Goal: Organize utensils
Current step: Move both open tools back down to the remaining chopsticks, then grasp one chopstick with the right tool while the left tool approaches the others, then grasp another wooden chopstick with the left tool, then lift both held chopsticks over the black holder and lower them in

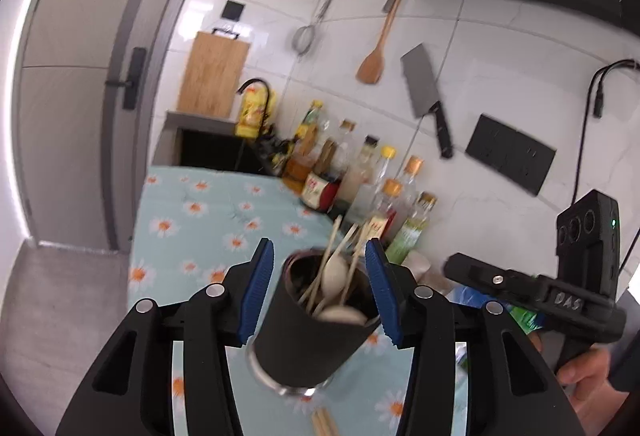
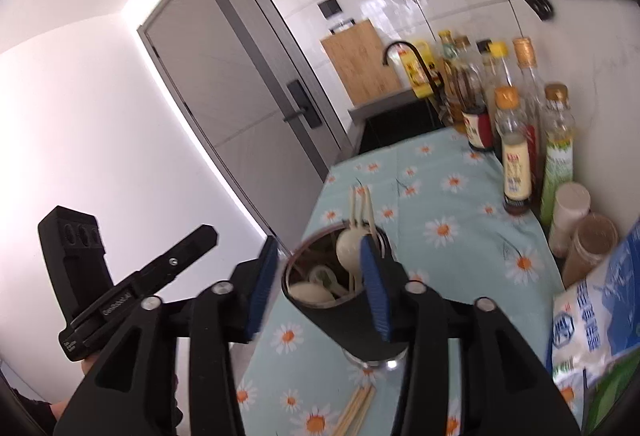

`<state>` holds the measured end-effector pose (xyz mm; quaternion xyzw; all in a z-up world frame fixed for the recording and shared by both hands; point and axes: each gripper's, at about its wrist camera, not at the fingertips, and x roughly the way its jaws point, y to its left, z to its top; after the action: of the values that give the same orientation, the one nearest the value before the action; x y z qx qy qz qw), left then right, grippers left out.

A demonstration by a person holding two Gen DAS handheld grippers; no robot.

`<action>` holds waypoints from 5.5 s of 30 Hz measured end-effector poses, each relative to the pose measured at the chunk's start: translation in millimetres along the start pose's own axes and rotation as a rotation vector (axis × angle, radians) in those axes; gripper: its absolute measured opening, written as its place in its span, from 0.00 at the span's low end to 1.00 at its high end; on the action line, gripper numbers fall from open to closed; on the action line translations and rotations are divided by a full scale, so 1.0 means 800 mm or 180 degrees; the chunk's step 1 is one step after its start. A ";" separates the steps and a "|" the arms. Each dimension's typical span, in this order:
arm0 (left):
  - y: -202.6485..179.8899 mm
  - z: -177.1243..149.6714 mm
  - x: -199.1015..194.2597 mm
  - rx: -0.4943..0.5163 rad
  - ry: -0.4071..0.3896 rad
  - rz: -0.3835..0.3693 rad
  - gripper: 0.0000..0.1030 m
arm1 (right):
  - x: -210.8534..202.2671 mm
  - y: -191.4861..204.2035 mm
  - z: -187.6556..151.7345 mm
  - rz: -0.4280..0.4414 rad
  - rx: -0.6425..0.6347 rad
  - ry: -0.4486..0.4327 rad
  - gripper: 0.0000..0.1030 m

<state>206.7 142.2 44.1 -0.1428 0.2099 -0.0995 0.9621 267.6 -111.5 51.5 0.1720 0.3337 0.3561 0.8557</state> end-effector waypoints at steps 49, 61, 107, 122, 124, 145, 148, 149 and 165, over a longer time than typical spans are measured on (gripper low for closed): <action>0.038 -0.217 -0.017 -0.0484 0.1658 0.0021 0.20 | 0.152 -0.025 -0.192 -0.1125 0.0632 0.2748 0.20; 0.052 -0.222 -0.014 -0.0657 0.1723 -0.0063 0.20 | 0.181 -0.008 -0.201 -0.1469 0.0397 0.2879 0.19; -0.027 -0.226 0.075 -0.0134 0.2607 0.0696 0.13 | 0.062 -0.104 -0.157 -0.0407 0.1015 0.2310 0.05; -0.046 -0.226 0.097 -0.0001 0.2884 0.0926 0.12 | 0.060 -0.128 -0.150 -0.0144 0.0924 0.2466 0.05; -0.046 -0.225 0.097 0.0005 0.2922 0.0953 0.11 | 0.062 -0.133 -0.152 -0.0077 0.0948 0.2492 0.05; -0.032 -0.204 0.066 -0.0483 0.2578 0.1050 0.04 | 0.046 -0.133 -0.137 -0.0028 0.0716 0.2586 0.05; -0.031 -0.194 0.052 -0.0476 0.2427 0.0932 0.04 | 0.041 -0.119 -0.132 -0.0087 0.0653 0.2517 0.05; -0.031 -0.190 0.050 -0.0488 0.2379 0.0891 0.04 | 0.038 -0.112 -0.128 -0.0095 0.0644 0.2480 0.05; -0.029 -0.111 -0.017 -0.0275 0.1613 0.0259 0.04 | 0.029 0.011 -0.092 -0.0047 0.0215 0.1835 0.06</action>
<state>152.8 102.7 -21.0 -0.1457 0.4539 -0.0842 0.8750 224.2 -84.5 -7.2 0.0896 0.5761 0.3728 0.7219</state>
